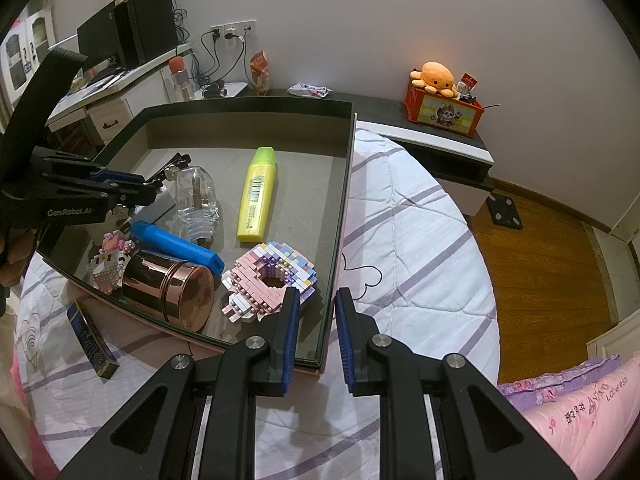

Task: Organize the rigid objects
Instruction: 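Carry the black cable over the box and lower it with the left gripper, then open the left gripper and lift it from the box, then move the left gripper down onto the blue-and-gold box on the sheet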

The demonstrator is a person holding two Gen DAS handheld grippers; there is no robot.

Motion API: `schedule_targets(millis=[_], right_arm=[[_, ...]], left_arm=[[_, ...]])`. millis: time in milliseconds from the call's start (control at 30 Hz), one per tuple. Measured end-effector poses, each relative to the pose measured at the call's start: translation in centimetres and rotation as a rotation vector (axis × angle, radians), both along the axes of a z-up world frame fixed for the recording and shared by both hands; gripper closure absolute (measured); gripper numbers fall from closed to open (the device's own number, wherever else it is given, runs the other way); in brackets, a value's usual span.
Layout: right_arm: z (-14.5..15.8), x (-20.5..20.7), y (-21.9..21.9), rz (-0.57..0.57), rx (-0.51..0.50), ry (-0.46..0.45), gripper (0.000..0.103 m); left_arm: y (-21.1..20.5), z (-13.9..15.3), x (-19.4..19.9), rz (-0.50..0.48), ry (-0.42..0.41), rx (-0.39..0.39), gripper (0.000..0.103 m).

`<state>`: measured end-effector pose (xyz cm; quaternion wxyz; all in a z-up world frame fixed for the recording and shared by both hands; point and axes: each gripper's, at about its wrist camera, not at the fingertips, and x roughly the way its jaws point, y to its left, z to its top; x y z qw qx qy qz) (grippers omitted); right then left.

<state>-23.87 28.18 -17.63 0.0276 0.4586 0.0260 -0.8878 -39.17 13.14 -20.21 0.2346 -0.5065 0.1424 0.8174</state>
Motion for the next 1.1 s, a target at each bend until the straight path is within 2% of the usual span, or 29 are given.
schedule_targets(millis=[133,200,267,467,667,833,1100], right_arm=[[0.0,0.0,0.0,-0.001,0.000,-0.001,0.084],[0.0,0.0,0.0,-0.002,-0.002,-0.001,0.084],[0.0,0.0,0.1,-0.003,-0.004,-0.001,0.084],[0.0,0.1,0.1,-0.004,-0.004,-0.003,0.084],[0.0,0.1,0.0,-0.009,-0.005,-0.005,0.084],[0.0,0.1,-0.1,-0.012,-0.008,-0.007,0.084],[0.0,0.0,-0.1,-0.018,-0.005,-0.008,0.084]], left_arm=[[0.0,0.1,0.2,-0.001,0.001,-0.006,0.081],[0.0,0.2,0.3,0.000,-0.001,-0.003,0.073],[-0.1,0.4,0.4,0.001,0.009,-0.004,0.048],[-1.0,1.9,1.6,0.041,0.058,0.027,0.011],[-2.2,3.6,4.0,0.092,0.148,0.023,0.001],[-3.3,4.4,6.7,0.135,0.201,0.020,0.001],[-3.4,3.9,11.8,0.118,0.232,-0.002,0.001]])
